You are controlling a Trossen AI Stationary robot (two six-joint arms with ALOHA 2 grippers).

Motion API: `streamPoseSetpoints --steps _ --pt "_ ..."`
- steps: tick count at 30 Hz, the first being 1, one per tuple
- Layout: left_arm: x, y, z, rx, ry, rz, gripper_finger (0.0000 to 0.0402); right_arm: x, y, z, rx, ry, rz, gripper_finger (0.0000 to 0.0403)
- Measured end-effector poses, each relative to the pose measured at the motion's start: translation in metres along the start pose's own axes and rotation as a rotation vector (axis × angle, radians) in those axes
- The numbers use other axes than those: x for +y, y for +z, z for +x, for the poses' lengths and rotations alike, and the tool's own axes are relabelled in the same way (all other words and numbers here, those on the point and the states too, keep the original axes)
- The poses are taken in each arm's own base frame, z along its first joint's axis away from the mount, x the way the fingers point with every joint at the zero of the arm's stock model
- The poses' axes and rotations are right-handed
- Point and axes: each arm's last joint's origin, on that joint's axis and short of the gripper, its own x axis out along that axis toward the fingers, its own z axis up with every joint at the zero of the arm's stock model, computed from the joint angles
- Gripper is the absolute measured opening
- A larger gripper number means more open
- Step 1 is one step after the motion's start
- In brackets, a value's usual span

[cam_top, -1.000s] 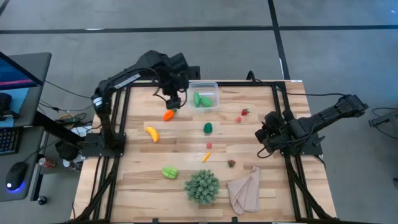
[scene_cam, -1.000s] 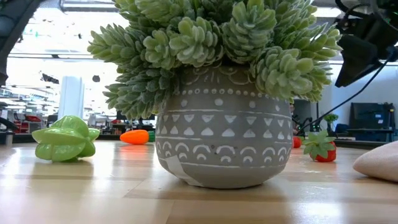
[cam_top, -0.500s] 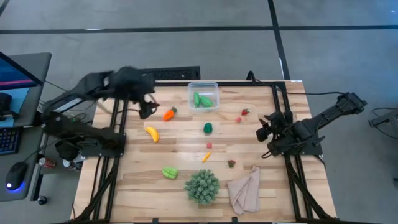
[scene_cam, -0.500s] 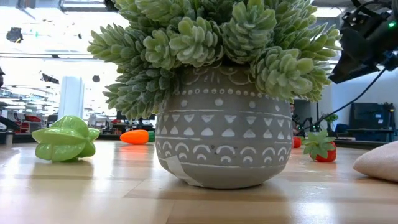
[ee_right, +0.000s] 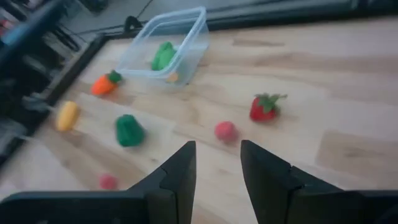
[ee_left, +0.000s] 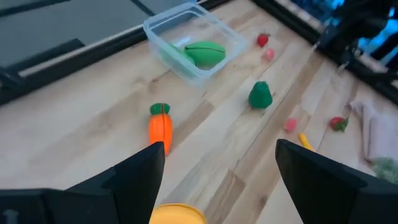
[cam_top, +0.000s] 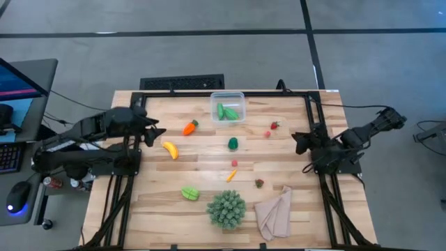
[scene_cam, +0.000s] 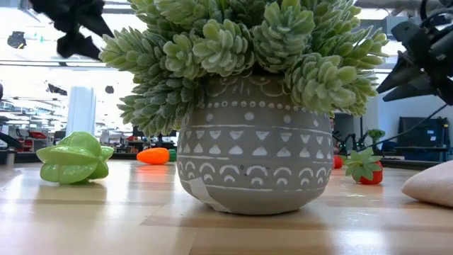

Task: Pick and placing Produce into tupperware
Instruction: Put the top strawberry into the transparent bin

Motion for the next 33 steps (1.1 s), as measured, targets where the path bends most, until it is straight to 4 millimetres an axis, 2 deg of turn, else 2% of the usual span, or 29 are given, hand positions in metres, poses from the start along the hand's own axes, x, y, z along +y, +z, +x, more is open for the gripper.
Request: streamPoseSetpoints --steps 5,10,14,19,23,29,33 --pt "0.008 -0.019 0.011 -0.082 -0.058 -0.064 0.0297 -0.017 0.001 -0.002 0.006 0.06 0.224 0.0118" --pt "0.01 -0.026 0.021 -0.154 -0.102 -0.077 0.0297 -0.029 0.003 -0.001 -0.016 0.04 0.391 0.0118" --pt "0.011 -0.028 0.029 -0.169 -0.109 -0.11 0.0297 -0.027 0.005 0.001 -0.029 0.012 0.363 0.0118" --pt "0.013 -0.035 0.039 -0.141 -0.092 -0.133 0.0297 -0.018 0.005 0.009 -0.012 -0.047 0.245 0.0118" --pt "0.013 -0.036 0.042 -0.122 -0.086 -0.148 0.0297 -0.016 0.006 0.019 -0.035 -0.159 0.27 0.0118" --pt "0.012 -0.035 0.043 -0.133 -0.093 -0.148 0.0297 -0.004 0.007 0.042 0.108 -0.215 0.225 0.0118" --pt "0.012 -0.033 0.043 -0.147 -0.101 -0.145 0.0297 0.003 0.014 0.062 0.085 -0.242 0.216 0.0118"
